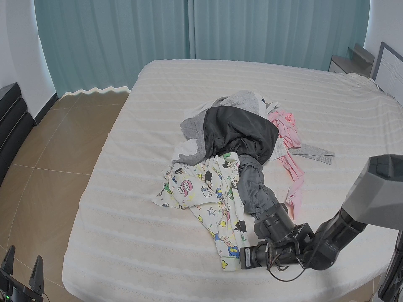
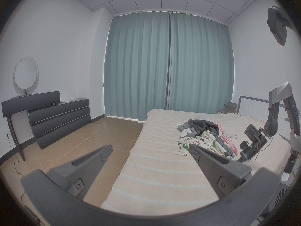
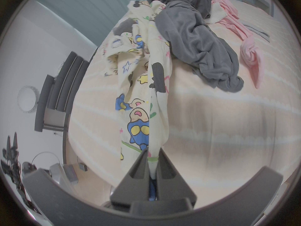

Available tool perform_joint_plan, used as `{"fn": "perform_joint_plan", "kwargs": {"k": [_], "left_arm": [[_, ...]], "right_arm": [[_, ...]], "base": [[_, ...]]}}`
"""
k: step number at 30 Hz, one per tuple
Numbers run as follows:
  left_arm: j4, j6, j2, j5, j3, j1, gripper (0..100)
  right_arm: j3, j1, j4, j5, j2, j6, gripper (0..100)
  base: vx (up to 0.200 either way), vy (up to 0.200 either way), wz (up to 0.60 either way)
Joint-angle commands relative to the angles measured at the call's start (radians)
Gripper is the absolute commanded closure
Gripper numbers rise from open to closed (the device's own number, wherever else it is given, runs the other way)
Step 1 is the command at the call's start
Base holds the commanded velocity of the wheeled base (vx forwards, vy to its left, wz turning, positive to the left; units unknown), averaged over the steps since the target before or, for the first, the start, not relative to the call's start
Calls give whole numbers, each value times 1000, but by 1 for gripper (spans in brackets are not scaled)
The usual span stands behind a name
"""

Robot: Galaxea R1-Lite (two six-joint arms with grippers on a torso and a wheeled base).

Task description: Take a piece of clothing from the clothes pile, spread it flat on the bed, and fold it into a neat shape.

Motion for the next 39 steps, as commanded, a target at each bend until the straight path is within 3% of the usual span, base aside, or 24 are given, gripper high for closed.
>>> {"fn": "perform_joint_plan", "kwargs": {"k": [1,9,12,14,21,26,27,28,29,31,39], "left_arm": [[-1,0,-16,1,16,0,0],[-1,9,-16,-1,16,0,0],[24,95,-16,-62,16,0,0],[27,89,-16,-99,16,-1,0],[24,73,-16,-99,16,-1,0],[13,148,-16,-144,5,-3,0],[-11,118,42,-167,-114,-3,0],[-11,118,42,-167,-114,-3,0],[-17,15,169,-170,-286,-3,0],[4,-20,260,-174,-349,-4,0],[15,283,599,-338,-239,-101,0]], "right_arm": [[157,57,-53,17,-134,-14,100],[315,99,-81,51,-241,-32,100],[362,99,-104,54,-290,-34,100],[382,97,-112,54,-324,-39,100],[437,96,-115,56,-482,-35,100],[433,94,-109,71,-591,-37,100],[426,94,-107,71,-615,-39,100],[426,94,-107,71,-615,-39,100],[425,94,-109,71,-631,-39,100],[414,93,-113,71,-645,-39,100],[215,24,-76,73,-712,-45,100]], "base": [[0,0,0],[0,0,0],[0,0,0],[0,0,0],[0,0,0],[0,0,0],[0,0,0],[0,0,0],[0,0,0],[0,0,0],[0,0,0]]}}
